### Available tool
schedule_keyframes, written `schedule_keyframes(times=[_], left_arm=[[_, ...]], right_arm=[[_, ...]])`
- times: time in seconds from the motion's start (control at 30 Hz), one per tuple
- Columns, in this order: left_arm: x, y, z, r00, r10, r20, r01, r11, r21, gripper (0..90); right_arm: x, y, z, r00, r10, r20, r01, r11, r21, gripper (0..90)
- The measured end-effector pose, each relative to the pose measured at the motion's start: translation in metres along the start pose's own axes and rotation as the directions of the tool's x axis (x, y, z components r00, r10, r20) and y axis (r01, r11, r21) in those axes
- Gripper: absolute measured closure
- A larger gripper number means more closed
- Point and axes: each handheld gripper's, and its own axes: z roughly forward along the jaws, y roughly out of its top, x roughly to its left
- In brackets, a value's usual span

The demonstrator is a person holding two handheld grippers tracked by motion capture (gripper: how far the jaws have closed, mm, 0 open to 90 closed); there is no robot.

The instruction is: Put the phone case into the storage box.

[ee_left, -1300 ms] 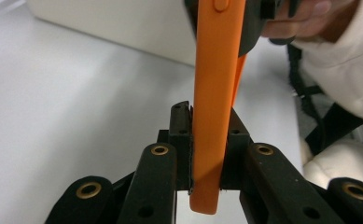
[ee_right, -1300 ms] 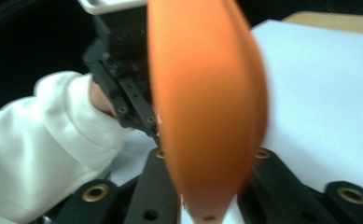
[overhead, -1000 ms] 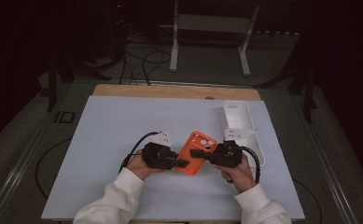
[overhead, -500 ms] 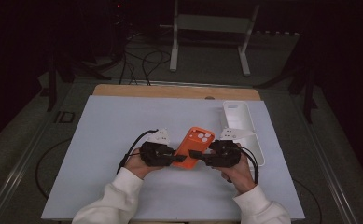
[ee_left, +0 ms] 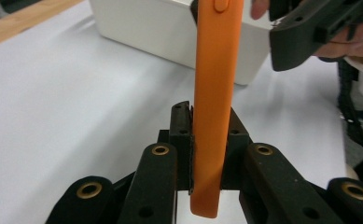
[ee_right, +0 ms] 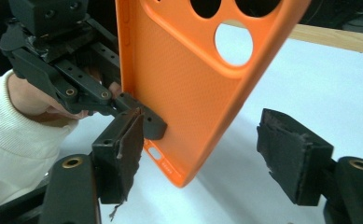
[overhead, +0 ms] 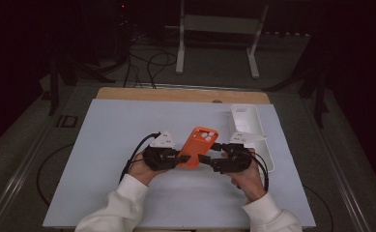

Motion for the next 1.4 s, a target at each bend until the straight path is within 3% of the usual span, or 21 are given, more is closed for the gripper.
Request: schedule_keyframes(times=[0.37, 0.63, 0.87, 1.27, 1.4], left_arm=[[-0.0009, -0.0012, -0.0027, 0.9972, -0.010, -0.074, 0.009, 0.9999, -0.006, 80.5], [-0.0013, -0.0027, -0.0050, 0.9897, -0.023, -0.141, 0.021, 0.9996, -0.017, 80.5], [-0.0019, -0.0036, -0.0062, 0.9843, -0.031, -0.174, 0.027, 0.9994, -0.022, 80.6], [-0.0066, -0.0047, -0.0059, 0.9699, -0.032, -0.241, 0.025, 0.9991, -0.033, 80.5], [-0.0078, -0.0056, -0.0062, 0.9621, -0.032, -0.271, 0.023, 0.9991, -0.035, 80.5]], right_arm=[[0.0005, -0.0007, -0.0006, 0.9999, 0.005, 0.015, -0.005, 1.000, 0.000, 26.9], [0.0015, -0.0005, -0.0007, 0.9997, 0.009, 0.023, -0.009, 1.000, -0.001, 23.9], [0.0032, 0.0014, -0.0004, 0.9995, 0.008, 0.032, -0.008, 1.000, -0.005, 22.8], [0.0049, 0.0046, -0.0001, 0.9987, 0.017, 0.047, -0.016, 1.000, -0.010, 19.3], [0.0063, 0.0055, 0.0000, 0.9979, 0.020, 0.061, -0.019, 1.000, -0.013, 15.6]])
